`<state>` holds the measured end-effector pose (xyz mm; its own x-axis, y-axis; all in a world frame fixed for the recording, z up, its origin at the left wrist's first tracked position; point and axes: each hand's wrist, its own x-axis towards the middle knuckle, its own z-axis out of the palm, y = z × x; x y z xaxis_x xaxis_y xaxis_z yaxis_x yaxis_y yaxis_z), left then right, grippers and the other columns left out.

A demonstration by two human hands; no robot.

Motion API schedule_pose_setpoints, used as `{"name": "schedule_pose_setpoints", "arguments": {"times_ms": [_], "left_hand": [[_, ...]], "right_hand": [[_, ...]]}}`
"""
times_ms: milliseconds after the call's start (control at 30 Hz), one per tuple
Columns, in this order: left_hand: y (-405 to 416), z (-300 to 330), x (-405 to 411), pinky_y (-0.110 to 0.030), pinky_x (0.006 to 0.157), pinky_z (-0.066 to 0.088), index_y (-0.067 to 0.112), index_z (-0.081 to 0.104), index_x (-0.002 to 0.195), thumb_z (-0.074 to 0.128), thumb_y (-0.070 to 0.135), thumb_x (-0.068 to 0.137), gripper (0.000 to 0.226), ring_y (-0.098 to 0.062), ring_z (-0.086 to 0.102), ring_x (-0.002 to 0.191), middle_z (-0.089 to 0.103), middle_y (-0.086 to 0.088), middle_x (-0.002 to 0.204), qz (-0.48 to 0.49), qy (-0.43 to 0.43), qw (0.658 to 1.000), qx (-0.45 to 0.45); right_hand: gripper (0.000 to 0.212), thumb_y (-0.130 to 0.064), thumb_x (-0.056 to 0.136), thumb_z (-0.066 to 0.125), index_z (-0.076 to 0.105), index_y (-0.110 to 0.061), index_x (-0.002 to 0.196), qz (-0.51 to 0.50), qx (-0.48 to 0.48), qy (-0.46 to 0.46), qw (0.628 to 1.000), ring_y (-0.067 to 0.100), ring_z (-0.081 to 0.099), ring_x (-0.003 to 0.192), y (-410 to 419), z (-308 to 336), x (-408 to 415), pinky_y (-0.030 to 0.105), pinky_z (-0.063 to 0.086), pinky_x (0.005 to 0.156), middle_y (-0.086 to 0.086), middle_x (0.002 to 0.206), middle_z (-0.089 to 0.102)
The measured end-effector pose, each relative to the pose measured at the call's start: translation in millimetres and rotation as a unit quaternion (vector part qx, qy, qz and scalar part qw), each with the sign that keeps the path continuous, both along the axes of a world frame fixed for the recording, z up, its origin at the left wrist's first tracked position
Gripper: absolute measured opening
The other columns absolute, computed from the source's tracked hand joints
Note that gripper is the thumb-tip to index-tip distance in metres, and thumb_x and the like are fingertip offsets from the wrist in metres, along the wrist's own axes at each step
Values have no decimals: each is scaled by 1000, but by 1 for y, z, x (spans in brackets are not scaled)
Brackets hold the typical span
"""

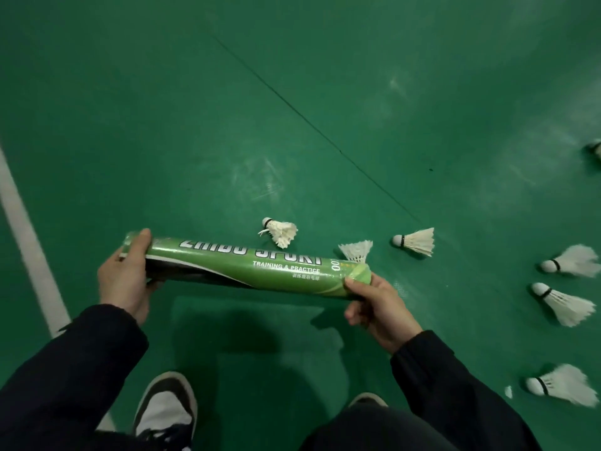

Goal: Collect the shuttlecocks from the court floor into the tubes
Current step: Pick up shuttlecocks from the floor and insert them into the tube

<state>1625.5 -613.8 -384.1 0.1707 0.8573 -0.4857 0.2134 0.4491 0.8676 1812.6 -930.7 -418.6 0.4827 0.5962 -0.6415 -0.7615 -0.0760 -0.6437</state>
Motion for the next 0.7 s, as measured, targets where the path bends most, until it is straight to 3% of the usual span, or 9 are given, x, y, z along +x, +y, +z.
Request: {"name": "schedule_pose_setpoints", "arguments": {"times_ms": [100, 200, 267, 333, 400, 433, 500, 600, 700], "left_hand": [[5, -27, 4, -46, 99, 56, 16, 62, 106, 72, 38, 96, 27, -18, 70, 100, 71, -3, 110, 24, -16, 998, -52], [19, -48, 10, -48, 97, 57, 12, 55, 122, 76, 46, 90, 51, -19, 70, 104, 68, -8, 125, 42, -1, 996, -80], [33, -58, 9, -46, 94, 58, 11, 52, 132, 75, 50, 89, 63, -22, 68, 110, 64, -9, 135, 53, 20, 995, -87], [45, -59, 6, -43, 93, 57, 9, 51, 141, 72, 51, 91, 69, -24, 66, 115, 63, -9, 136, 58, 28, 994, -88], [57, -54, 0, -43, 94, 55, 10, 51, 145, 71, 50, 92, 70, -24, 64, 115, 61, -8, 133, 55, 32, 995, -81], [62, -51, -5, -43, 95, 55, 12, 52, 145, 71, 50, 91, 68, -24, 64, 116, 61, -8, 134, 56, 34, 995, -75], [71, -46, -16, -44, 96, 54, 17, 56, 144, 70, 49, 90, 64, -24, 63, 119, 60, -8, 139, 59, 30, 995, -75], [76, -46, -28, -42, 93, 53, 19, 57, 134, 68, 49, 93, 52, -24, 62, 118, 60, -8, 135, 63, 23, 994, -87], [77, -55, -32, -41, 93, 53, 17, 55, 141, 67, 47, 96, 56, -24, 61, 115, 59, -8, 131, 65, 16, 993, -95]], "right_hand": [[36, -26, 97, 65, 58, -3, 123, 11, -68, -62, 996, 17, 64, 46, 11, 16, 8, 23, 48, 39, 11, 103, 75], [27, -41, 99, 58, 63, -19, 115, -80, -158, -193, 965, 18, 64, 57, 20, 17, 19, 29, 49, 49, 2, 111, 72], [24, -26, 100, 55, 60, -27, 123, -93, -232, -374, 893, 7, 62, 66, 20, 3, 34, 36, 54, 64, -7, 119, 68], [56, -9, 93, 52, 48, -32, 144, 68, -283, -500, 815, 0, 63, 81, 18, -18, 49, 34, 54, 79, -12, 146, 53], [69, -7, 89, 54, 38, -30, 152, 249, -374, -520, 726, 16, 63, 113, 19, -36, 58, 37, 53, 93, -3, 152, 48], [63, -10, 89, 57, 44, -25, 148, 276, -414, -512, 700, 26, 63, 114, 19, -40, 59, 39, 53, 93, 4, 143, 55], [31, -17, 91, 64, 67, -15, 122, 199, -414, -499, 735, 27, 67, 96, 18, -40, 57, 36, 52, 83, 8, 111, 70], [3, -11, 91, 72, 75, -11, 90, -78, -217, -362, 903, 10, 63, 72, 16, -9, 33, 30, 52, 72, -5, 78, 72], [12, 4, 88, 70, 72, -8, 85, -211, -24, -317, 924, 12, 62, 73, 21, 32, 1, 26, 56, 72, -1, 77, 70]]}}
